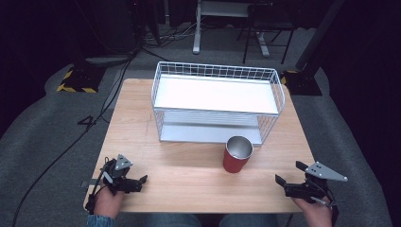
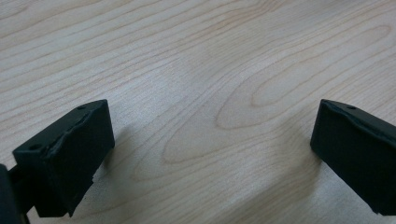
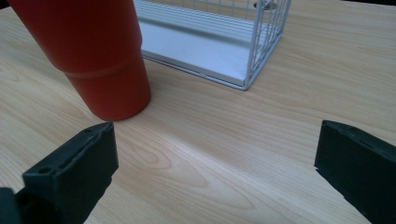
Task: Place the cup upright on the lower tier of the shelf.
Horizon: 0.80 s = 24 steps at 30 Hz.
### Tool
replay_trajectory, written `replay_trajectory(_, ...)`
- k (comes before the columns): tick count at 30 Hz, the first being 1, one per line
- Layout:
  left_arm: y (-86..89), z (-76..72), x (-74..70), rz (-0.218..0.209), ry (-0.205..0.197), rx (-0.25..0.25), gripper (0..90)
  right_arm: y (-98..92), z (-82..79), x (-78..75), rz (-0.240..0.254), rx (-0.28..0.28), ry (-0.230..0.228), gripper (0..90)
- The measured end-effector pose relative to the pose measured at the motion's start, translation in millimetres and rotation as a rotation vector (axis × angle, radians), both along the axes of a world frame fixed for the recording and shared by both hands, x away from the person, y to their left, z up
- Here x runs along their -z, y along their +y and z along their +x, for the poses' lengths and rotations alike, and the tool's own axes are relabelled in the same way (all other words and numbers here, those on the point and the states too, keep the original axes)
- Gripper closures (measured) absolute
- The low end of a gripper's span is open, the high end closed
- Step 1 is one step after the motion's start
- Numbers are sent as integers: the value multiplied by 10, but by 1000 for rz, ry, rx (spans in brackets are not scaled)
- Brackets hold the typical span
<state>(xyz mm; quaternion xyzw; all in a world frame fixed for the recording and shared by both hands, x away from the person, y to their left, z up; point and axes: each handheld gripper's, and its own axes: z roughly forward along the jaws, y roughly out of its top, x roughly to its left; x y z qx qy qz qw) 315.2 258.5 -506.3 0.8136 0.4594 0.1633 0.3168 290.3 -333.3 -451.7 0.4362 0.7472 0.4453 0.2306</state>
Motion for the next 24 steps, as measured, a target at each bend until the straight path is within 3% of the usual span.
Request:
replay_trajectory(6, -9, -15, 2, 1, -5, -21, 1, 167, 32, -12, 17, -45, -15, 0)
replay_trajectory(13, -13, -35, 2, 2, -4, -41, 2, 374, 130, 23, 20, -20, -1, 2)
replay_trajectory(24, -11, -42, 0, 5, -5, -48, 2, 780, 318, 136, 21, -83, 20, 2)
